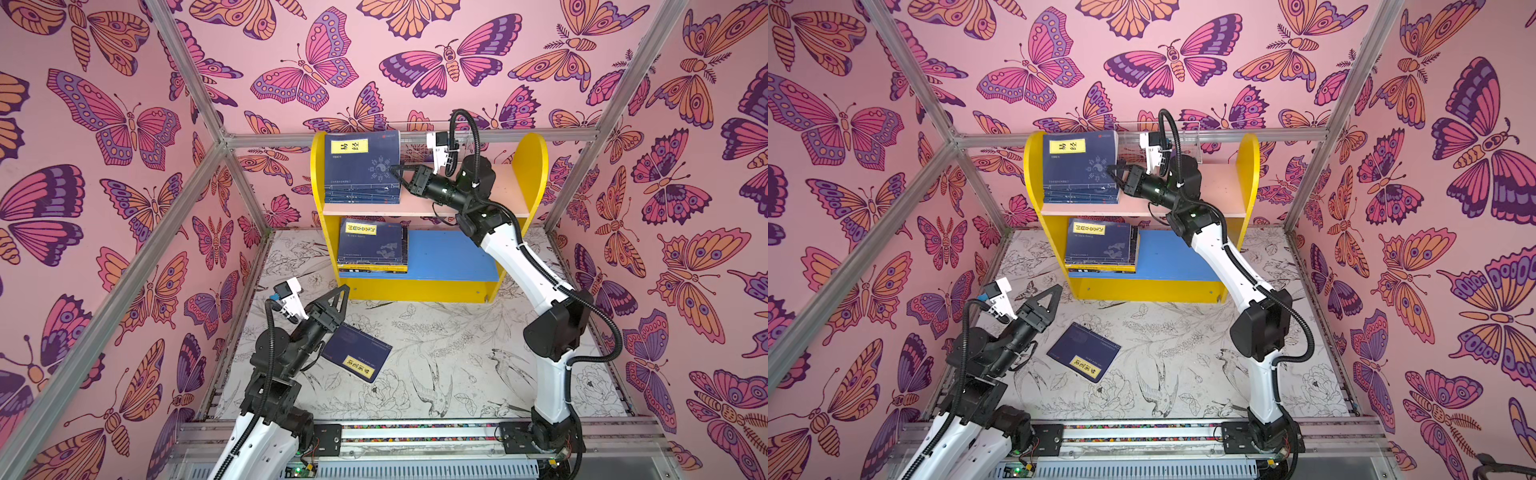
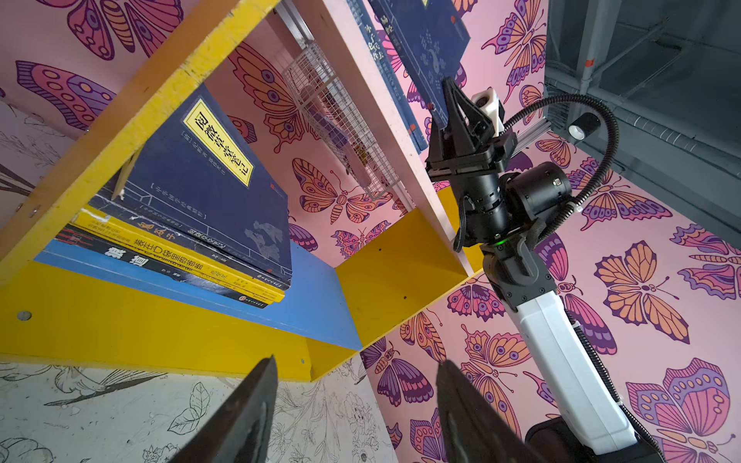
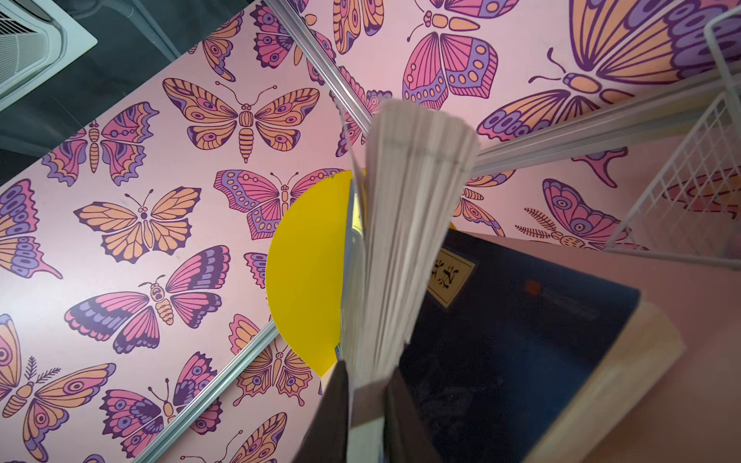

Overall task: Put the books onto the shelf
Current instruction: 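Lay the book flat on the stacked books and release with the right gripper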

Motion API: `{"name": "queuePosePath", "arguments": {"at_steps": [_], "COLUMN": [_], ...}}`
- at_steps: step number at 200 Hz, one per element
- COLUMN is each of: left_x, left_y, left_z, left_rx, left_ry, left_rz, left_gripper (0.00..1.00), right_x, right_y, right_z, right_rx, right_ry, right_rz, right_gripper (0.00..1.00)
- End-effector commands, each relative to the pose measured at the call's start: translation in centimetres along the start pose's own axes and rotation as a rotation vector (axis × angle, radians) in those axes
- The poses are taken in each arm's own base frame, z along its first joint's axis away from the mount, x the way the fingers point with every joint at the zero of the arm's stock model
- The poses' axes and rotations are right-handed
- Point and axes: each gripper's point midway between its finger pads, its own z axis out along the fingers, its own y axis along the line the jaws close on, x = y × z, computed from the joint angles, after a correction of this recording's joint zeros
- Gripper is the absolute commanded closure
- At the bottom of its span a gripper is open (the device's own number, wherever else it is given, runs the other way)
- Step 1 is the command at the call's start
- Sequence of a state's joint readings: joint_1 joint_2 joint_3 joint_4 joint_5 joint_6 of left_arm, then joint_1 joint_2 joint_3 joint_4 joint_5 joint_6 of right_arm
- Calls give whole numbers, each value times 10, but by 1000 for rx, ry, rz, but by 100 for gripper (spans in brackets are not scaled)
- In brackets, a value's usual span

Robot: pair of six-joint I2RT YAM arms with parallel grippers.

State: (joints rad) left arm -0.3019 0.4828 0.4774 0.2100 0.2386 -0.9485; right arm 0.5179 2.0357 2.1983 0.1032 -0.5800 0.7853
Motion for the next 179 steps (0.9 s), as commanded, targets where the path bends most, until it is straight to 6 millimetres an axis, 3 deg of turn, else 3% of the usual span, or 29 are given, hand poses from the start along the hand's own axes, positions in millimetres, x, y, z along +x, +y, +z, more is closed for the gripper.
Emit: {"name": "queuePosePath", "arguments": {"at_steps": [1,18,68,111,139,179], "left_x": [1,2,3,4,6,6], "left_y": [-2,-1,0,1,4,4], "left_z": [1,2,3,3,4,6], "left_rx": [18,21,26,26,19,23], "left_ry": [3,4,4,7,11,10], "left_rz": [-2,-13,-34,-36,-39,-48], "left_gripper": [35,35,35,36,35,36], "right_x": [-1,-1,2,2,9,16], "right_y": [6,5,-3,-12,-12,-16], "right_z": [-5,-10,-23,-44,-40,-23], "right_rx": [59,99,213,354,331,287], "right_ry": [8,13,38,35,68,91], "right_rz": [-64,-90,-145,-228,-222,-197], "right_gripper": [66,56,50,39,38,44]}}
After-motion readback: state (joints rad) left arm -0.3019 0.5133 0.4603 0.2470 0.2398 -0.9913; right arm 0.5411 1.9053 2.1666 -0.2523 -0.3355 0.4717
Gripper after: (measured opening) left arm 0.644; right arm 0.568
